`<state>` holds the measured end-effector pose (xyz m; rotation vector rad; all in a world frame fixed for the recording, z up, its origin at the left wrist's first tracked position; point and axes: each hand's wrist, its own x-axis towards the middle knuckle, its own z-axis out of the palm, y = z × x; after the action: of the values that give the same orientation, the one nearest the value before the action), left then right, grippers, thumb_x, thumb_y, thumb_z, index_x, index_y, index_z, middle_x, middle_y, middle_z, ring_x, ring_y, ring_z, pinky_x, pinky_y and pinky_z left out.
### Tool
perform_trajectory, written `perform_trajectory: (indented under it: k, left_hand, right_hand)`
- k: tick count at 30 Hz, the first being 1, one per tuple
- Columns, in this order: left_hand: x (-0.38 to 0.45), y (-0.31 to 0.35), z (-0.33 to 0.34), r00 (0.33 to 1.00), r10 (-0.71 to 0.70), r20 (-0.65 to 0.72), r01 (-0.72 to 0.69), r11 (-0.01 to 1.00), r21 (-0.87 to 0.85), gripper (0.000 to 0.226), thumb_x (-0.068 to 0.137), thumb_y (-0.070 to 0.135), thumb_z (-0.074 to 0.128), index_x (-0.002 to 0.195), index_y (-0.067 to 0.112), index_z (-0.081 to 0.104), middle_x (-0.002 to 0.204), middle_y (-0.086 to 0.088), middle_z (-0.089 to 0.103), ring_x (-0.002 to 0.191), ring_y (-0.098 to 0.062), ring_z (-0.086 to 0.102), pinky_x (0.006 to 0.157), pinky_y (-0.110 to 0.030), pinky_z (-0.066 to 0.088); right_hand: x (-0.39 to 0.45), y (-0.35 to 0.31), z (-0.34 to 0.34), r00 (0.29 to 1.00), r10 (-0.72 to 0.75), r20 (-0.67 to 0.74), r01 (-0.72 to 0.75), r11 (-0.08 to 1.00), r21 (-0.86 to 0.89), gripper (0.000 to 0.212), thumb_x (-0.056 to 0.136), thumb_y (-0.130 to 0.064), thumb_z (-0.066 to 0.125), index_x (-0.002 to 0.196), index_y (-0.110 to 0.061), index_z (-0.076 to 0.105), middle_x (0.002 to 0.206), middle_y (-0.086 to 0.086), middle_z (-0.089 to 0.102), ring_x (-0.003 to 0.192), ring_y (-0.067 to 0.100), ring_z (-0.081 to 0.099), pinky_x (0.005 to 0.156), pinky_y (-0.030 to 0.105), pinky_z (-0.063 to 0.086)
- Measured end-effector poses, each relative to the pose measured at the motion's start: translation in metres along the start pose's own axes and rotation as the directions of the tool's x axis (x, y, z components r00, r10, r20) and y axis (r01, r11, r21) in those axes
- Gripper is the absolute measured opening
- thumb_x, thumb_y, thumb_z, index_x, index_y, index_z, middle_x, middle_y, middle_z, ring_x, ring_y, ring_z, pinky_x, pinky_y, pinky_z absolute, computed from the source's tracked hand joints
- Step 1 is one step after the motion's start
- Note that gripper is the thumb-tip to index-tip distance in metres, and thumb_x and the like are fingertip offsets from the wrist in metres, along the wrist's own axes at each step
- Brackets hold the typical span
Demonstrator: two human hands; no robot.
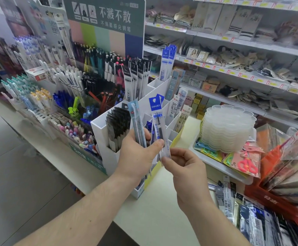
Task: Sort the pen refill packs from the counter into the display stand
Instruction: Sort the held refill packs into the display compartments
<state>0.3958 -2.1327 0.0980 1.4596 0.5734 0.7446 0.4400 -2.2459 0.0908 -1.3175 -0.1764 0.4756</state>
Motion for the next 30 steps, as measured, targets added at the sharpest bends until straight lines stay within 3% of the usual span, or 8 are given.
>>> perform_trajectory:
  k: [5,11,16,18,22,23,26,30]
  left_hand:
    - [-0.001,-0.003,-0.002,1.0,0.007,0.029,-0.007,1.0,0.01,0.036,0.078,0.005,0.08,0.076,0.017,0.047,0.064,0.002,0.051,0.063,-0.016,0.053,0.066,-0.039,0.053]
    - [-0.001,-0.004,-0.004,0.999,-0.013,0.048,0.011,0.999,0.042,0.031,0.065,0.025,0.079,0.075,0.024,0.049,0.073,-0.02,0.056,0.074,-0.044,0.06,0.075,-0.057,0.057]
    - [-0.002,-0.002,-0.008,0.993,-0.031,0.114,0.023,0.997,0.072,0.031,0.072,0.023,0.082,0.068,0.037,0.054,0.081,-0.019,0.062,0.081,-0.04,0.066,0.076,-0.056,0.058]
    - [-0.001,-0.003,-0.009,0.991,-0.034,0.131,0.025,0.997,0.068,0.03,0.078,0.017,0.082,0.074,0.032,0.056,0.081,-0.02,0.061,0.08,-0.035,0.067,0.077,-0.049,0.06]
    - [0.0,-0.005,-0.008,0.993,-0.051,0.11,0.047,0.998,0.033,0.015,0.085,0.012,0.075,0.082,0.015,0.06,0.075,-0.002,0.068,0.075,-0.015,0.073,0.07,-0.028,0.057]
    - [-0.001,-0.007,-0.008,0.994,-0.055,0.098,0.051,0.998,0.041,0.014,0.086,0.013,0.074,0.081,0.017,0.062,0.074,0.0,0.069,0.074,-0.013,0.072,0.071,-0.029,0.057]
    - [-0.004,-0.01,-0.004,0.992,-0.084,0.091,0.084,0.996,0.008,0.011,0.091,0.014,0.069,0.083,0.022,0.066,0.082,-0.008,0.073,0.084,-0.029,0.071,0.079,-0.046,0.059]
    - [-0.007,-0.006,-0.001,0.989,-0.095,0.114,0.104,0.992,-0.074,0.007,0.095,0.014,0.062,0.089,0.017,0.066,0.077,0.001,0.072,0.076,-0.019,0.071,0.073,-0.039,0.061]
  right_hand:
    - [0.002,-0.003,-0.004,0.997,0.059,0.044,-0.058,0.998,-0.016,0.019,0.083,0.01,0.069,0.095,-0.004,0.067,0.078,0.012,0.073,0.069,0.021,0.066,0.061,0.029,0.047]
    - [0.002,-0.005,-0.008,0.994,0.07,0.079,-0.065,0.996,-0.063,0.015,0.081,0.014,0.069,0.092,0.005,0.064,0.065,0.01,0.069,0.057,0.019,0.064,0.055,0.025,0.047]
    - [0.008,-0.013,-0.014,0.982,0.133,0.138,-0.115,0.985,-0.131,0.01,0.081,0.005,0.073,0.086,-0.002,0.067,0.074,0.013,0.07,0.067,0.023,0.064,0.059,0.03,0.049]
    - [0.01,-0.014,-0.017,0.986,0.121,0.113,-0.106,0.986,-0.129,0.006,0.083,0.001,0.072,0.087,-0.002,0.068,0.074,0.009,0.07,0.067,0.019,0.061,0.062,0.03,0.047]
    - [0.012,-0.016,-0.015,0.985,0.157,0.071,-0.16,0.986,0.036,0.004,0.084,-0.004,0.069,0.087,-0.003,0.068,0.066,0.001,0.066,0.055,0.01,0.055,0.06,0.026,0.04]
    - [0.01,-0.017,-0.012,0.981,0.176,0.082,-0.183,0.98,0.08,0.002,0.084,-0.005,0.069,0.085,-0.004,0.067,0.066,0.002,0.066,0.054,0.009,0.057,0.06,0.025,0.042]
    - [0.006,-0.016,-0.002,0.972,0.221,0.082,-0.232,0.96,0.154,0.005,0.086,-0.002,0.067,0.082,-0.004,0.065,0.072,0.008,0.068,0.056,0.013,0.064,0.055,0.024,0.052]
    - [0.006,-0.01,0.004,0.975,0.222,0.024,-0.223,0.973,0.054,0.012,0.085,-0.005,0.072,0.075,-0.012,0.069,0.072,0.005,0.068,0.055,0.01,0.058,0.059,0.027,0.043]
